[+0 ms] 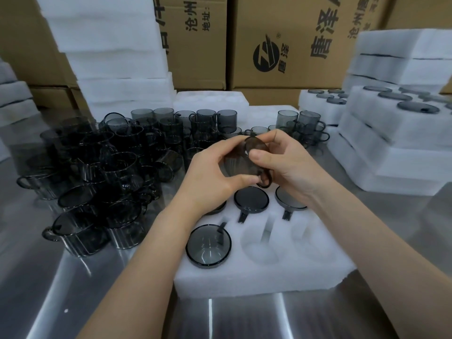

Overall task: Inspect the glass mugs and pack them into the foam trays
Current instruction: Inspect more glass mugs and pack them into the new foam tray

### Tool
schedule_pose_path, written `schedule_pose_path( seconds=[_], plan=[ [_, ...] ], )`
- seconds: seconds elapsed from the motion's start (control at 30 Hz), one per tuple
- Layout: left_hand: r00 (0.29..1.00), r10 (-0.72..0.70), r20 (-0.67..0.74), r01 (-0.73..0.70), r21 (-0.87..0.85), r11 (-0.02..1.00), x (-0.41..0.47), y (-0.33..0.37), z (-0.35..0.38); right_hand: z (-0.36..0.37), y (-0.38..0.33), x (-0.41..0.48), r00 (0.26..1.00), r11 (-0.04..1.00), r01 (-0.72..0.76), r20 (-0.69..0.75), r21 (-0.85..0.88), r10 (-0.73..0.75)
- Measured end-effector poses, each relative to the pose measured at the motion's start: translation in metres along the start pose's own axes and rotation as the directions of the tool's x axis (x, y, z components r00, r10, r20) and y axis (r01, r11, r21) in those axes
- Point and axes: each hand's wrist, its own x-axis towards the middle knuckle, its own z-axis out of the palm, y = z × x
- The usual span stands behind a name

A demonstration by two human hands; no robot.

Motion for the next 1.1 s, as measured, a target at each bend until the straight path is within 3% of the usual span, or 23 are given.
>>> schedule_pose_path(
  seconds=[0.13,0.27,0.5,0.77,0.93,1.1],
  plan=[
    [1.000,0.008,0.023,-0.009,0.043,0.999,-0.0003,0.0007,-0.0007,0.0017,0.0010,0.0001,0.982,0.976,0.111,-0.129,-0.188,-0.137],
    [1.000,0.019,0.018,-0.020,0.044,0.999,-0.0005,0.0002,0.0001,0.0014,0.0023,0.0012,0.964,0.970,0.137,-0.200,-0.204,-0.178],
    [0.991,0.003,-0.137,-0.012,-0.070,0.997,0.0014,-0.0005,0.0008,0.0005,0.0039,0.0022,0.984,0.990,0.143,-0.106,-0.007,-0.143],
    [0.967,-0.065,-0.246,0.008,-0.225,0.974,0.0034,-0.0060,0.0009,-0.0005,0.0012,0.0010,0.988,0.991,0.074,-0.123,-0.115,-0.089],
    [0.989,0.025,-0.144,-0.042,-0.115,0.993,0.0015,-0.0045,-0.0014,0.0037,0.0006,-0.0042,0.992,0.930,0.122,0.011,-0.346,-0.126],
    [0.989,0.007,-0.145,-0.019,-0.077,0.997,0.0018,-0.0046,-0.0031,-0.0005,0.0022,-0.0013,0.994,0.970,0.113,0.025,-0.215,-0.110]
  ],
)
